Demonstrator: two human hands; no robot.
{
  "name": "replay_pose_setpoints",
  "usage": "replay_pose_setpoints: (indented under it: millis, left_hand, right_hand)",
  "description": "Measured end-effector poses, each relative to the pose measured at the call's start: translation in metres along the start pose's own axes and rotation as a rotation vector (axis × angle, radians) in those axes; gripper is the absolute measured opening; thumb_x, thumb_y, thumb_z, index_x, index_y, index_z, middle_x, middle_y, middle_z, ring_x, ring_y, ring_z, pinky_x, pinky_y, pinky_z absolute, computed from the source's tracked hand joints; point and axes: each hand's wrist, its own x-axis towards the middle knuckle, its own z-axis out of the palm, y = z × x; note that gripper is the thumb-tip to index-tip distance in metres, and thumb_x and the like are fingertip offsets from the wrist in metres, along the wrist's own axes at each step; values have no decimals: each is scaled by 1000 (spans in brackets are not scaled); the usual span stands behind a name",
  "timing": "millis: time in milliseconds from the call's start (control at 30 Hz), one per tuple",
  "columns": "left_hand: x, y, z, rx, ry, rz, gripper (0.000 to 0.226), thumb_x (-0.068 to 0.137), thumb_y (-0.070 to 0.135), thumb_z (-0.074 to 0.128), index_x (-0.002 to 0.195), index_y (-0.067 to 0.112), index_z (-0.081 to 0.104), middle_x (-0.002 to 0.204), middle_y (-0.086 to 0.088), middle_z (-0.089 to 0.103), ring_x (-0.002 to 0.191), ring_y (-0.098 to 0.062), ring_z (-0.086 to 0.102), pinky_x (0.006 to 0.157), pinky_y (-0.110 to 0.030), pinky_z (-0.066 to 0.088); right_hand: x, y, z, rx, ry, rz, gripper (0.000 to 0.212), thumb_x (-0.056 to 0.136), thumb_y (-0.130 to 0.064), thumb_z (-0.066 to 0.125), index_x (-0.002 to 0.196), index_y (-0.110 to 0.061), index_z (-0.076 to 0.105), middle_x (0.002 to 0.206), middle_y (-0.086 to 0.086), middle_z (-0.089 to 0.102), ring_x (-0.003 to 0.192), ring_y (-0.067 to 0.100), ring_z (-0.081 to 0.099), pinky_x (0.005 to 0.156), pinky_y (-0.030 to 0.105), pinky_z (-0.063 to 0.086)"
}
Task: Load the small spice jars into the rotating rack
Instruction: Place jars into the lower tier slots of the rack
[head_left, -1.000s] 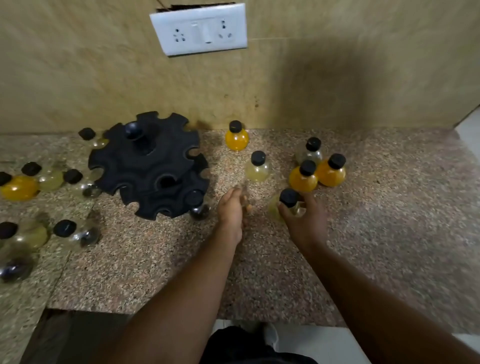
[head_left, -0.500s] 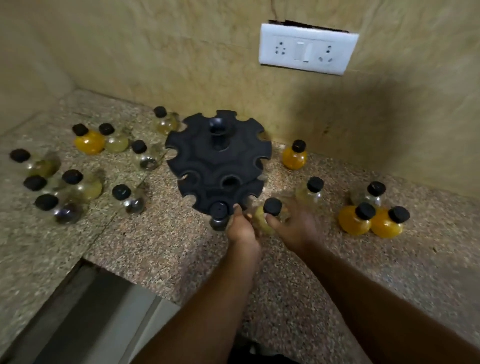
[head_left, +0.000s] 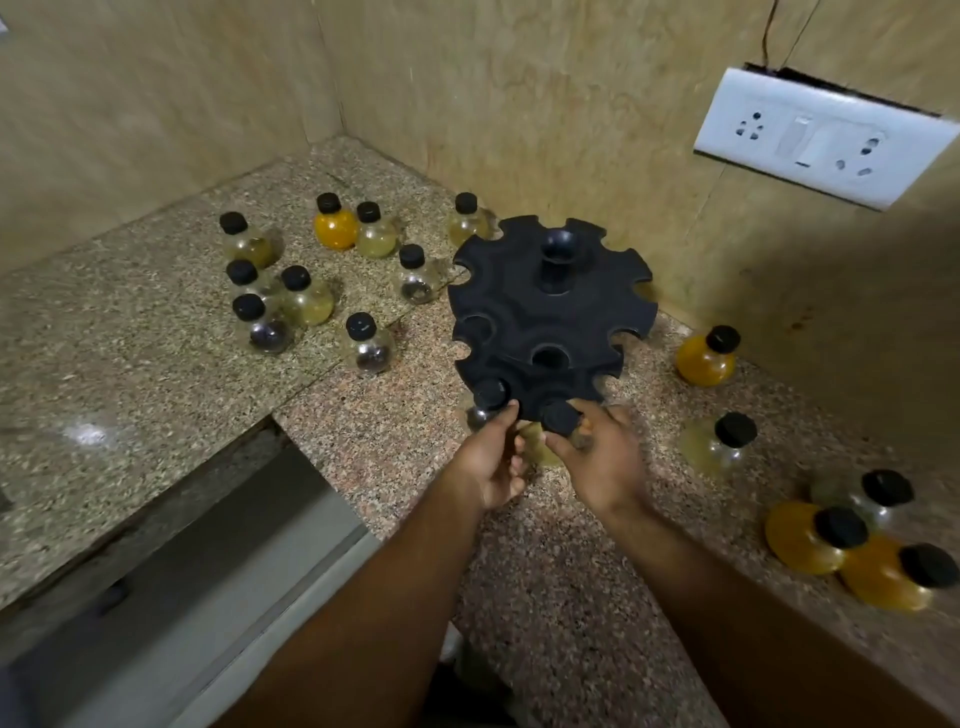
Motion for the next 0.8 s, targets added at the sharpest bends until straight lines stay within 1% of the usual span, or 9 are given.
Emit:
replay_pose_setpoints:
  millis: [100,167,300,367,433,500,633,733,800]
  left_hand:
    - [-4,7,0,72,-49,-42,52,96,61,49,67,23,69,54,11,41,46,-5,35,49,-24,25]
    - [-5,9,2,80,-48,-54,48,96,61,49,72,24,66,53,11,40,46,-6,36,49,-23,26]
    - [-1,9,6,57,12,1,44,98,57,51,70,24,61,56,10,41,49,-7,34,51,-25,24]
    - [0,7,7,38,25,32,47,98,54,51,67,22,65,58,9,41,51,-8,34,52,-26,22]
    - [0,7,7,37,17,45,54,99,53,51,59,22,70,59,8,40,51,-8,33,51,-26,21]
    - [0,7,7,50,20,39,56,99,52,51,54,22,67,58,8,39,50,-9,33,51,-27,21]
    - [1,9,8,81,29,21,47,98,54,52,61,25,52,56,9,36,48,-9,32,51,-27,23]
    - [4,9,7,65,23,21,47,98,53,52,60,25,54,56,9,36,47,-9,32,50,-27,23]
    - [2,7,9,82,33,49,42,99,48,53,66,24,60,57,9,42,49,-8,37,49,-26,25]
  right_hand:
    - [6,-2,-5,12,17,8,59,82,-35,82,134,-17,62,124,8,55,107,26,60,89,36,54]
    - [9,-1,-7,6,21,10,61,82,-37,81,136,-18,61,125,7,54,107,24,60,90,38,55]
    - [9,-6,-11,-21,-13,7,62,87,-40,76,142,-20,55,135,5,49,114,22,57,92,29,47]
    - [8,-8,-12,-29,-19,-6,61,88,-39,75,142,-20,55,135,5,48,116,22,55,92,27,43]
    - [9,-10,-13,-39,-2,-11,60,88,-40,75,140,-20,56,134,6,49,115,24,56,92,31,46]
    - [13,-9,-12,-32,13,5,59,86,-41,77,138,-20,58,134,7,50,113,26,58,92,34,50]
    - [21,-10,-8,-10,34,51,58,82,-44,80,132,-21,61,130,6,51,109,26,60,90,39,55]
    - [26,-9,-5,-3,33,70,59,79,-45,82,130,-22,62,127,6,53,108,26,61,89,42,56]
    - [27,-8,-4,19,37,87,58,77,-44,84,128,-23,63,124,5,54,107,26,61,88,40,56]
